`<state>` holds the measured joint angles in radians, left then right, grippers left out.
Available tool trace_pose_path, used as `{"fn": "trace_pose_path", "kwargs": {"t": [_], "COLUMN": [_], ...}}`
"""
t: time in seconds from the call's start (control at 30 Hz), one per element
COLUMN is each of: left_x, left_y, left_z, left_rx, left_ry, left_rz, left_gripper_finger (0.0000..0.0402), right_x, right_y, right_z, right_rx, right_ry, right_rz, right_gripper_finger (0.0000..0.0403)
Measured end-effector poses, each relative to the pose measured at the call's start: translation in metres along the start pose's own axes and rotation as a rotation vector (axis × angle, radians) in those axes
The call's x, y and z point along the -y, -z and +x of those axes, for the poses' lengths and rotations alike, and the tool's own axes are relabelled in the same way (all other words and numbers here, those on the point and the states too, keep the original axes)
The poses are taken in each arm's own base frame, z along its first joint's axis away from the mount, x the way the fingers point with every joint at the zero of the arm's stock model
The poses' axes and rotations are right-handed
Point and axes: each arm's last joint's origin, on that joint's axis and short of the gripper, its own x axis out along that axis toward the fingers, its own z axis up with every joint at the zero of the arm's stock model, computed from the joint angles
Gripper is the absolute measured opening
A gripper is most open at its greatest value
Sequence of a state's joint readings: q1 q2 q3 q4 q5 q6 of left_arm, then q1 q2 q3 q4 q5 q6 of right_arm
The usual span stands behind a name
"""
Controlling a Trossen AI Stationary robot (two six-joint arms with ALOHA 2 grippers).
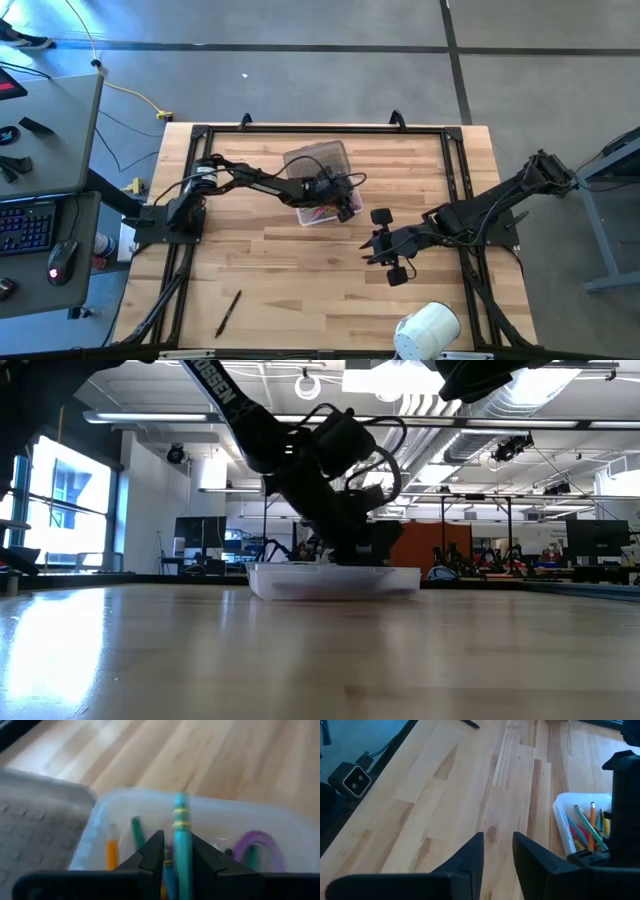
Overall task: Pick & place school supplies into a supply box
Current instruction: Put the light blue pencil into the supply box, then put the black pen into the supply box
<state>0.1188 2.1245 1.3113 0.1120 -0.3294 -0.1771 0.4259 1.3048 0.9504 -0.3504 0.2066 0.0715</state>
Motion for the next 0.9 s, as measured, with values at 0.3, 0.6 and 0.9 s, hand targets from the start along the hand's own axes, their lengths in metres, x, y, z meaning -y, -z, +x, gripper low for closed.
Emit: {"fn": "trace_pose_path", "kwargs": {"t": [0.3, 0.6, 0.9], "left_x": [0.0, 0.004, -0.01], "left_y": [-0.013, -0.081, -0.124], "left_z": [-0.004, -0.059, -0.167], "left_rx": [0.009, -0.165, -0.703], "left_ry": [-0.029, -0.089, 0.079], "left_rz": [0.051, 0.242, 0.22], "left_gripper_finger": [0.0162, 0.0187, 0.0191], "right_x": [0.0, 0.0, -0.001], "right_y": [0.0, 0.001, 0.004], "right_z": [0.0, 0.001, 0.007], "right_rx": [-0.001, -0.009, -0.035], "right_ry": [0.0, 0.005, 0.006], "right_rz": [-0.001, -0.006, -0.009], "right_gripper_finger": [0.0087, 0.0087, 0.0087]}}
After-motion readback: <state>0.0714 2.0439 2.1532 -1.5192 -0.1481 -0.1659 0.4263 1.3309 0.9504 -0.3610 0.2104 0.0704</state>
